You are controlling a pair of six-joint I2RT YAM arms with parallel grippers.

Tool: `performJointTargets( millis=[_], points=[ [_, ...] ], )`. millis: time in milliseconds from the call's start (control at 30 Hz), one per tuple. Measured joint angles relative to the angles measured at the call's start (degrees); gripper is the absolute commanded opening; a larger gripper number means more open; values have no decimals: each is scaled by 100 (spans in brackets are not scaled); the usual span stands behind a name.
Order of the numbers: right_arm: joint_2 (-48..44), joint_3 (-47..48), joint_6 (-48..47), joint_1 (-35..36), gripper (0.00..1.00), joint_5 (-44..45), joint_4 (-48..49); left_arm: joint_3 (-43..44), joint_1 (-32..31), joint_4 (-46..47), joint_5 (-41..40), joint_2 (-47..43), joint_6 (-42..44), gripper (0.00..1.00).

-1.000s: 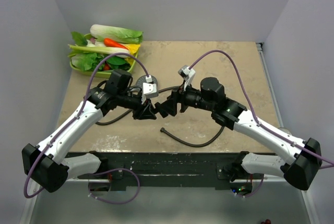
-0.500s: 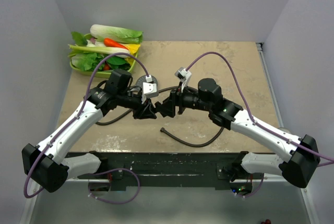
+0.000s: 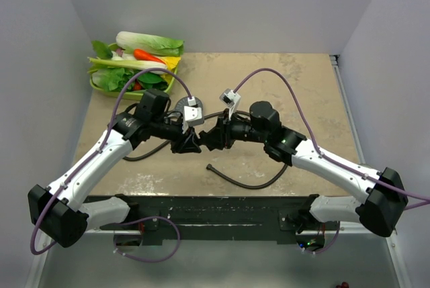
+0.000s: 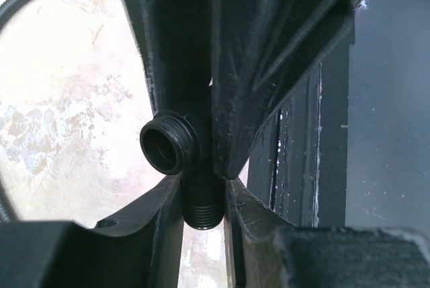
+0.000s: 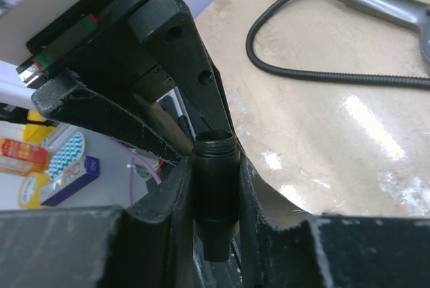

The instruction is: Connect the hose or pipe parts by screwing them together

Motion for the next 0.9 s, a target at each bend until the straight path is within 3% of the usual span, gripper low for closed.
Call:
performJointTargets(
  millis=[33, 67, 100, 167, 200, 367, 600, 900],
  points=[
    [4, 0, -11, 2, 4, -20, 7, 0, 0, -20, 2, -7, 2, 0],
    [4, 0, -4, 2, 0, -52, -2, 0, 0, -37, 2, -17, -2, 8],
    [15, 0, 0, 0, 0, -76, 0, 0, -2, -39, -7, -24, -9, 34],
    [22, 0, -2, 2, 0, -90, -7, 0, -4, -42, -50, -31, -52, 53],
    [15, 0, -13, 2, 0, -50, -52, 0, -9, -11, -52, -31, -61, 73],
    [-293, 0, -157, -2, 0, 728, -990, 0, -13, 39, -116, -79, -151, 96],
    [-1705, 199, -195, -37, 0, 2476, -2756, -94, -66, -101, -136, 155, 280, 99],
    [-3067, 603, 284, -37, 0, 3897, -4177, 487, -1226, -1003, -1032, 2024, 1515, 99]
  ],
)
